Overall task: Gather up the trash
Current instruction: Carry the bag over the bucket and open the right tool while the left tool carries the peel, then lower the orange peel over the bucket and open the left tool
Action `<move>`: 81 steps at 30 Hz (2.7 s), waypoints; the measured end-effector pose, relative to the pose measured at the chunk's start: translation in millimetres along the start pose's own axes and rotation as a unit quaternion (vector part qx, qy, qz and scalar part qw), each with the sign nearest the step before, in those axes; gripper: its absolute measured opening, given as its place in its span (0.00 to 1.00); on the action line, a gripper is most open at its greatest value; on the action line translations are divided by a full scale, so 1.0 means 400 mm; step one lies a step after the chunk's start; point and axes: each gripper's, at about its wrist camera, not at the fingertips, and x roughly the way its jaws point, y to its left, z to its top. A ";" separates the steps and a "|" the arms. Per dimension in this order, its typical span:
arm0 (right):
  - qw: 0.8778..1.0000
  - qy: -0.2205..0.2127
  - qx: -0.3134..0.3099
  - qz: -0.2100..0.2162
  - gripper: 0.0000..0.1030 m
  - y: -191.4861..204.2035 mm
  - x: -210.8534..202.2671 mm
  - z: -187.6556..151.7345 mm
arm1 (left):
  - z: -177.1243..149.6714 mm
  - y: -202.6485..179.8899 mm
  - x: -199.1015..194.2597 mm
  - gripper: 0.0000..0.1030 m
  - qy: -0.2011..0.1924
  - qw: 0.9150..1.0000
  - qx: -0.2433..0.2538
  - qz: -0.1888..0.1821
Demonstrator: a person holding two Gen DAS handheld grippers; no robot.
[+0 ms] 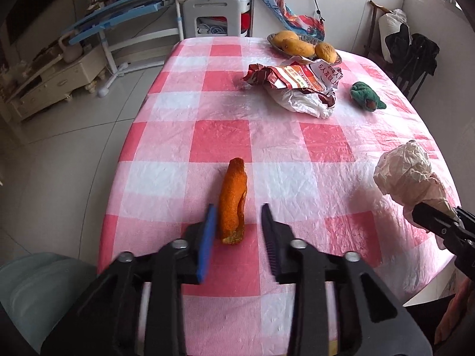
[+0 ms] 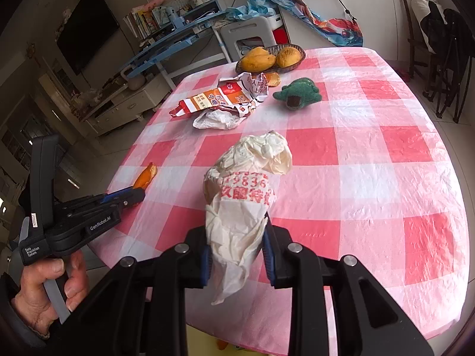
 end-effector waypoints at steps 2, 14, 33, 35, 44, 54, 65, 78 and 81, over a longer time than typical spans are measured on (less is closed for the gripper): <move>1.000 -0.010 -0.001 0.001 0.28 0.003 -0.012 -0.002 | -0.003 0.002 0.004 0.14 -0.003 1.000 -0.005 0.000; 0.997 -0.068 -0.038 -0.001 0.28 0.072 -0.075 -0.054 | -0.067 0.009 -0.188 0.12 -0.106 0.994 -0.037 -0.016; 0.996 -0.070 -0.061 -0.003 0.29 0.125 -0.188 -0.189 | -0.210 0.042 -0.340 0.12 -0.150 0.985 -0.064 -0.052; 0.996 -0.063 -0.066 -0.001 0.29 0.135 -0.192 -0.210 | -0.220 0.047 -0.347 0.12 -0.152 0.985 -0.066 -0.053; 0.993 -0.030 -0.110 -0.004 0.29 0.189 -0.177 -0.270 | -0.248 0.059 -0.362 0.12 -0.154 0.984 -0.072 -0.059; 0.993 0.004 -0.117 0.002 0.29 0.204 -0.149 -0.298 | -0.246 0.072 -0.361 0.12 -0.156 0.982 -0.082 -0.064; 0.978 0.105 -0.179 -0.013 0.46 0.257 -0.064 -0.376 | -0.245 0.079 -0.360 0.12 -0.156 0.982 -0.086 -0.060; 0.994 -0.006 -0.103 -0.034 0.70 0.197 -0.151 -0.317 | -0.249 0.073 -0.358 0.12 -0.153 0.983 -0.079 -0.059; 0.994 -0.065 -0.082 -0.045 0.77 0.181 -0.200 -0.298 | -0.264 0.057 -0.354 0.12 -0.145 0.985 -0.070 -0.058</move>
